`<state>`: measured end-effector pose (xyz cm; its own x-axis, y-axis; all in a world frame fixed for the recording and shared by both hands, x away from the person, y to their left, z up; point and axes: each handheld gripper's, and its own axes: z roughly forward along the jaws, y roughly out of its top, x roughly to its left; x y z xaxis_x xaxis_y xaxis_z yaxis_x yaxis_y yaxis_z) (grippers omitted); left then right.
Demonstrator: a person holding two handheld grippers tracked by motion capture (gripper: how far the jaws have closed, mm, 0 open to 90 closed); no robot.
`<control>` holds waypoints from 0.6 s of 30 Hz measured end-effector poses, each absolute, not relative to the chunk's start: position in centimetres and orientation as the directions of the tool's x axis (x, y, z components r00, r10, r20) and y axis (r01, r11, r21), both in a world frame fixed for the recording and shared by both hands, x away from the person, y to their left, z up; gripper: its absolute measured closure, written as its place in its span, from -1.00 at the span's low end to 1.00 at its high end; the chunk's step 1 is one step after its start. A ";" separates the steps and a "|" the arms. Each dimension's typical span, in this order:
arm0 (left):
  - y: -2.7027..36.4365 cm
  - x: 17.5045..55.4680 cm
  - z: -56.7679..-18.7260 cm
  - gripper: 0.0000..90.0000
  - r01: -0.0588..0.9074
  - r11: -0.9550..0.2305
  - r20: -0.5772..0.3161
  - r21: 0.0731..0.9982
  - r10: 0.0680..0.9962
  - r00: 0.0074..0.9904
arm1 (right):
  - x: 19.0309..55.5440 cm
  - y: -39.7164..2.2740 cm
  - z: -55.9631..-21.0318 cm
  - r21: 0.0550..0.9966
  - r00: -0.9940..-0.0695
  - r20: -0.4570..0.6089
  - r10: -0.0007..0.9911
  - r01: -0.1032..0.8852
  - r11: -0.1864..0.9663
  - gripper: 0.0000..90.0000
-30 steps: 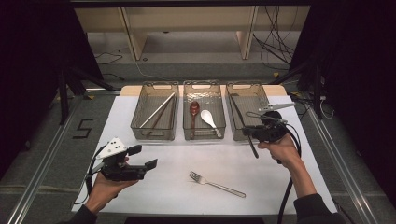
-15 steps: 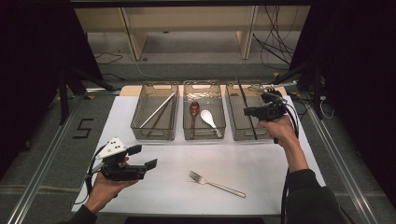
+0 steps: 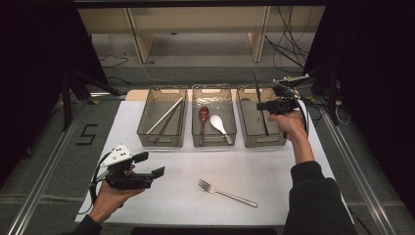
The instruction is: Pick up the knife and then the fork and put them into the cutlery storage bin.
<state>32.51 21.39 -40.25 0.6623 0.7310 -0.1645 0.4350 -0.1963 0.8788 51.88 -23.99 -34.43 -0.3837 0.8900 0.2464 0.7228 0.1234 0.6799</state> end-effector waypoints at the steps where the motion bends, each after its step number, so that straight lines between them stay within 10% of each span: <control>1: 21.4 32.5 -40.2 -0.62 0.435 -0.196 -0.165 0.879 0.731 0.662 | 52.0 -24.0 -34.5 0.679 -0.377 0.248 0.893 0.725 0.117 0.80; 18: 21.4 32.5 -40.2 -0.62 0.435 -0.196 -0.165 0.879 0.729 0.664 | 53.6 -23.7 -35.3 0.670 -0.300 0.238 0.924 0.739 0.067 0.80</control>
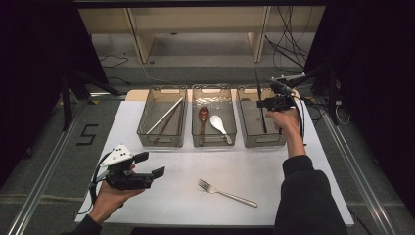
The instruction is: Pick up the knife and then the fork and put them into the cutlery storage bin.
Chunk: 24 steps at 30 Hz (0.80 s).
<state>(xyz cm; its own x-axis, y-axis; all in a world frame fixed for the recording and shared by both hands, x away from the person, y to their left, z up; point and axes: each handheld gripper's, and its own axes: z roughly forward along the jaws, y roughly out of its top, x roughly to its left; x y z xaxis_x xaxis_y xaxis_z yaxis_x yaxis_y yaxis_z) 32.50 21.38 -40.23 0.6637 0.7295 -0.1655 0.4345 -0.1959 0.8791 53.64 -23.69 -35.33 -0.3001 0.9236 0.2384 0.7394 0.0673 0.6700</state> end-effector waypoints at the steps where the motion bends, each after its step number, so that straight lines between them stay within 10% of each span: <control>1: 21.4 32.5 -40.2 -0.62 0.434 -0.196 -0.166 0.879 0.729 0.664 | 53.7 -23.7 -35.3 0.672 -0.297 0.239 0.925 0.738 0.064 0.79; 24: 21.3 32.4 -40.2 -0.62 0.432 -0.190 -0.168 0.882 0.729 0.664 | 54.4 -23.1 -36.2 0.646 -0.263 0.245 0.933 0.762 0.045 0.44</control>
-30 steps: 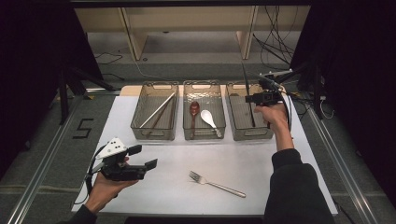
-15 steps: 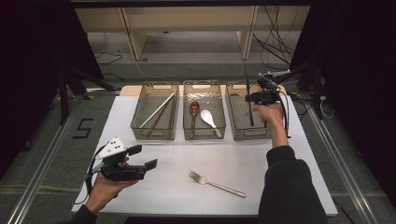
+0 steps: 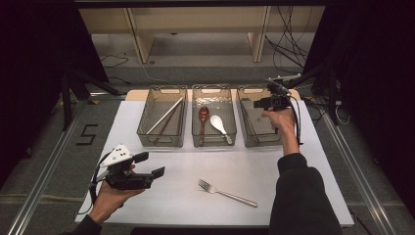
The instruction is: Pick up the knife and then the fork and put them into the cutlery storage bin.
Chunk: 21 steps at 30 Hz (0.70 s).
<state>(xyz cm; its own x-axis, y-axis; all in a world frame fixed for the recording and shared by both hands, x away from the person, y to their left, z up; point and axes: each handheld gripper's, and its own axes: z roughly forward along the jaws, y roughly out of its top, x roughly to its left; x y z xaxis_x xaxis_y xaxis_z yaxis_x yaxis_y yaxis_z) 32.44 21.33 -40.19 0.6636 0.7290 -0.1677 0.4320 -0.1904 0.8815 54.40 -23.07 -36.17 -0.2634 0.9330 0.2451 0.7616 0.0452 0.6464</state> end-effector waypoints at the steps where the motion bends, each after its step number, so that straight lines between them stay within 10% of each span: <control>1: 21.3 32.4 -40.2 -0.62 0.432 -0.190 -0.168 0.881 0.729 0.663 | 54.3 -23.1 -36.2 0.646 -0.270 0.242 0.932 0.762 0.053 0.36; 21: 21.4 32.4 -40.2 -0.62 0.428 -0.196 -0.161 0.883 0.729 0.665 | 46.0 -20.3 -35.0 0.696 -0.577 0.163 0.800 0.642 0.321 -0.24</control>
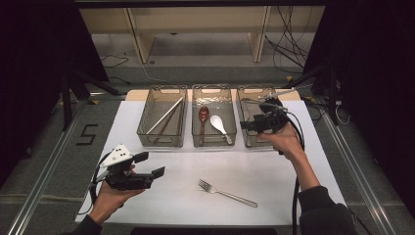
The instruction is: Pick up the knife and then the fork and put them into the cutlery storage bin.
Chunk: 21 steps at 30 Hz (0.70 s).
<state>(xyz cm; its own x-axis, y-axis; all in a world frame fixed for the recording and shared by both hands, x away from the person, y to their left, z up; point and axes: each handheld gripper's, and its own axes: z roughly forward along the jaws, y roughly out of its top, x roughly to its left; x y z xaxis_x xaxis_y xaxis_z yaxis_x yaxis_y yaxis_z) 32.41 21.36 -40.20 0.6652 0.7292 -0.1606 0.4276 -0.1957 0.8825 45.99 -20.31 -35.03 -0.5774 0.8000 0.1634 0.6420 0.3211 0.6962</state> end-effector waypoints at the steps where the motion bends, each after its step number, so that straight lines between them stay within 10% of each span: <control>1: 21.3 32.4 -40.2 -0.62 0.428 -0.192 -0.163 0.883 0.730 0.663 | 45.6 -20.3 -35.2 0.697 -0.585 0.163 0.795 0.638 0.327 -0.25; 21: 21.3 32.4 -40.2 -0.63 0.427 -0.193 -0.164 0.883 0.726 0.668 | 40.9 -17.7 -36.8 0.682 -0.686 0.139 0.714 0.589 0.434 -0.37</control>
